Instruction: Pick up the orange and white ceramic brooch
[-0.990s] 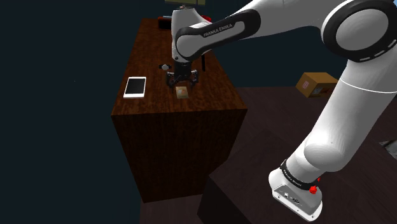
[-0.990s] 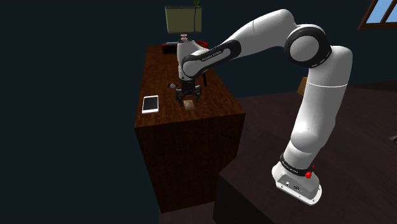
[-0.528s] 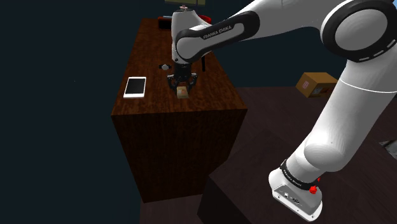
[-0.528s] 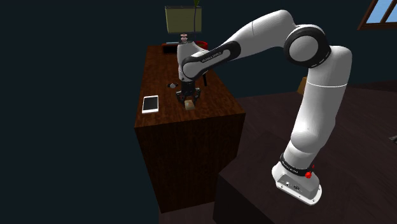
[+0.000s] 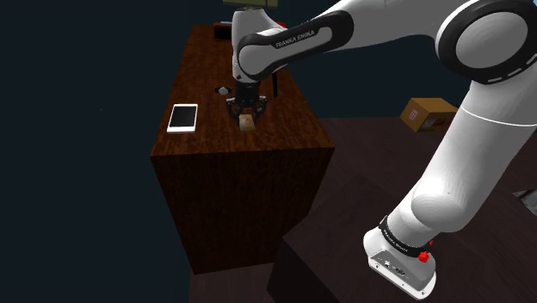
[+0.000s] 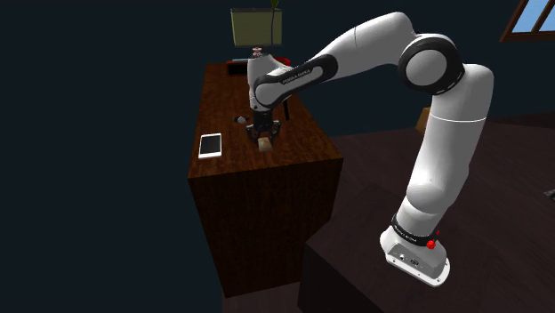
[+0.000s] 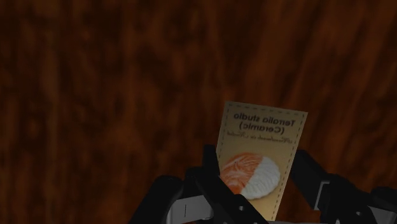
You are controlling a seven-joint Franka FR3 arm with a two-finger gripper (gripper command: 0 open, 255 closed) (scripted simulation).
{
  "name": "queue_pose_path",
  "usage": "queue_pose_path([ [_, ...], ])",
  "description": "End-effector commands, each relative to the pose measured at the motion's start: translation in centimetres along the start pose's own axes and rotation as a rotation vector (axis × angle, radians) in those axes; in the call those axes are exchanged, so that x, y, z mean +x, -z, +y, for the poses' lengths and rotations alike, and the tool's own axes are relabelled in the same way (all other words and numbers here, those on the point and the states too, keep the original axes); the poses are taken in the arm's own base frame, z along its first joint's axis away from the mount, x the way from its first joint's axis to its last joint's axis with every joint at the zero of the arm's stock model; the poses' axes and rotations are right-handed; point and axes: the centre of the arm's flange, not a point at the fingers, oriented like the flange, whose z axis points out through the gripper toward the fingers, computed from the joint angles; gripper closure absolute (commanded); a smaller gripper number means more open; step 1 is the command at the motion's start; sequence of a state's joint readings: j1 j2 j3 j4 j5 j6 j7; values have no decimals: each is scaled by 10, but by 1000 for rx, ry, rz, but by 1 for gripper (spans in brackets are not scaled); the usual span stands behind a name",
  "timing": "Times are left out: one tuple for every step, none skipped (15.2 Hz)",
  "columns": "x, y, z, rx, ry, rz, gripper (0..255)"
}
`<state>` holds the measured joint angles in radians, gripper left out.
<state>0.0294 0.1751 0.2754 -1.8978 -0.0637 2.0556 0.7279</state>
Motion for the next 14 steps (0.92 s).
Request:
queue_pose_path([
  [0, 10, 0, 0, 0, 0, 255],
  [0, 15, 0, 0, 0, 0, 255],
  [0, 20, 0, 0, 0, 0, 255],
  [0, 26, 0, 0, 0, 0, 255],
  [0, 31, 0, 0, 0, 0, 255],
  [0, 36, 0, 0, 0, 0, 255],
  [0, 41, 0, 0, 0, 0, 255],
  [0, 47, 1, 0, 0, 0, 255],
  [0, 52, 1, 0, 0, 0, 255],
  [0, 57, 1, 0, 0, 0, 255],
  [0, 62, 1, 0, 0, 0, 255],
  [0, 68, 1, 0, 0, 0, 255],
  [0, 69, 1, 0, 0, 0, 255],
  [0, 69, 1, 0, 0, 0, 255],
])
